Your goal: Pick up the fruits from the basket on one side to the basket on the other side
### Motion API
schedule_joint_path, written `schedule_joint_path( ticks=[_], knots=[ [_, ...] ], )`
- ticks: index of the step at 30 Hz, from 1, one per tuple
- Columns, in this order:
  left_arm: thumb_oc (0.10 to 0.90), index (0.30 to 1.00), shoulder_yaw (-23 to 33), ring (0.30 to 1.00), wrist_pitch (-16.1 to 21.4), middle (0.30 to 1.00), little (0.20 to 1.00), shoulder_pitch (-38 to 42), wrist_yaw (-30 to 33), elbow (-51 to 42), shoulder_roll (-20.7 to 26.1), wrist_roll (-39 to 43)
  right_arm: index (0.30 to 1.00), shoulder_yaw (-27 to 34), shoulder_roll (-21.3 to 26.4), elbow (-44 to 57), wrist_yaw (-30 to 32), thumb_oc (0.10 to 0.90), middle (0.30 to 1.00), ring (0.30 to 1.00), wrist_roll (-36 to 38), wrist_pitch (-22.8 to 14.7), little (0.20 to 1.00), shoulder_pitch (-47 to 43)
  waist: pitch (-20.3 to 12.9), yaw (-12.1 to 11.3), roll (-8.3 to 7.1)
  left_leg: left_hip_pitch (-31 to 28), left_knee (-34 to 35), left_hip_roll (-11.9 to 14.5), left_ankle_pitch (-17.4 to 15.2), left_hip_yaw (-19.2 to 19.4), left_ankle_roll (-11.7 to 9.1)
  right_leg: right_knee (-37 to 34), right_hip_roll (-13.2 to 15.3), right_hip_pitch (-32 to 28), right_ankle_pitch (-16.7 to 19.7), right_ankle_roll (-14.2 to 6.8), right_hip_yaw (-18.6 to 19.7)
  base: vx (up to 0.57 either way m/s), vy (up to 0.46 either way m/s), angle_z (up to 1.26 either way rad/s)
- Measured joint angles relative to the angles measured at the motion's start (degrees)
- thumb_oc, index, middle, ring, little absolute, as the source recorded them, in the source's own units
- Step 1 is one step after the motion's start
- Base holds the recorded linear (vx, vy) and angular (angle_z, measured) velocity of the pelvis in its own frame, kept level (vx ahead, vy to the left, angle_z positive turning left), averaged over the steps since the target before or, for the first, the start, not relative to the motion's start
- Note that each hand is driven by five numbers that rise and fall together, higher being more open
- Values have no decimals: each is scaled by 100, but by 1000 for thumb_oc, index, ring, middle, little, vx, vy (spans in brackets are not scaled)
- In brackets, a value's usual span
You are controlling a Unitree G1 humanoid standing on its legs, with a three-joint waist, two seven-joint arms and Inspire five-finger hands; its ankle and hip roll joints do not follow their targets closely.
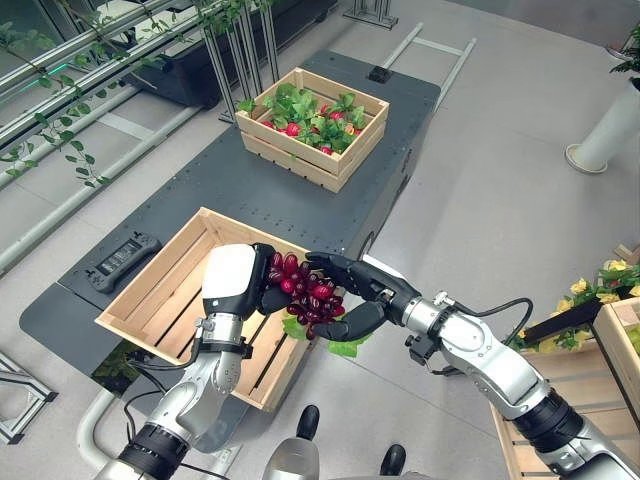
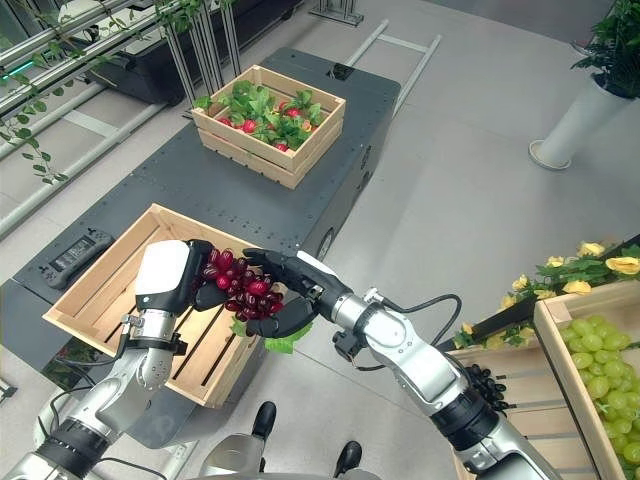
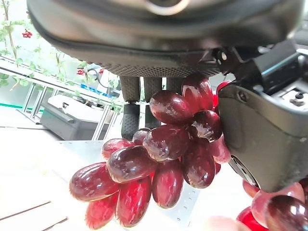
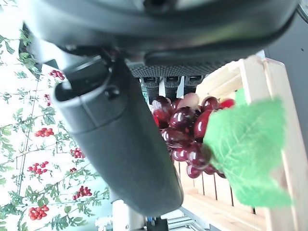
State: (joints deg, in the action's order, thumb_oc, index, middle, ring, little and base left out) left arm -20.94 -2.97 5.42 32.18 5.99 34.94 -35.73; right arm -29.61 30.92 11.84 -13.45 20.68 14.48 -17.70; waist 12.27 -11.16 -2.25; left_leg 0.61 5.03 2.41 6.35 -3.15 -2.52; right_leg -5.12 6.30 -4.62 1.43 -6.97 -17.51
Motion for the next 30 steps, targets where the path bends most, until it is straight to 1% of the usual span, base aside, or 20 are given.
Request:
schedule_joint_path(
  ticks=[3, 11, 18, 30],
  knots=[
    [400, 300, 12, 300, 21, 300, 300, 0, 0, 0, 3, 0, 900, 21, 43, 0, -83, 800, 900, 900, 0, 0, 900, -5, -8, -2, -14, -1, 0, 1, 0, 0, 0, 0, -2, 0, 0, 0, 0, 0, 0, 0],
    [400, 300, 142, 300, 85, 300, 300, -3, -116, -77, 41, 3, 900, 25, -5, -1, -105, 800, 900, 900, 9, 0, 900, -5, -67, -1, -110, -5, 0, 1, 0, 5, 1, -1, -2, -1, -1, -1, 5, 0, 0, 0],
    [400, 300, 152, 300, 84, 300, 300, -3, -177, -114, 60, 54, 900, 33, -34, -8, -102, 800, 900, 900, 8, 0, 900, -4, -69, 3, -113, -8, 0, 1, 1, 6, 1, -1, -2, -1, 0, -1, 9, 0, 0, 0],
    [400, 300, 154, 300, 80, 300, 300, -3, -242, -321, 165, 62, 900, 52, -254, -48, 168, 800, 900, 900, 217, 0, 900, 1, -70, 19, -113, -6, 0, 1, 1, 8, 2, -1, -1, -1, 0, -1, 10, 0, 0, 0]
  ],
)
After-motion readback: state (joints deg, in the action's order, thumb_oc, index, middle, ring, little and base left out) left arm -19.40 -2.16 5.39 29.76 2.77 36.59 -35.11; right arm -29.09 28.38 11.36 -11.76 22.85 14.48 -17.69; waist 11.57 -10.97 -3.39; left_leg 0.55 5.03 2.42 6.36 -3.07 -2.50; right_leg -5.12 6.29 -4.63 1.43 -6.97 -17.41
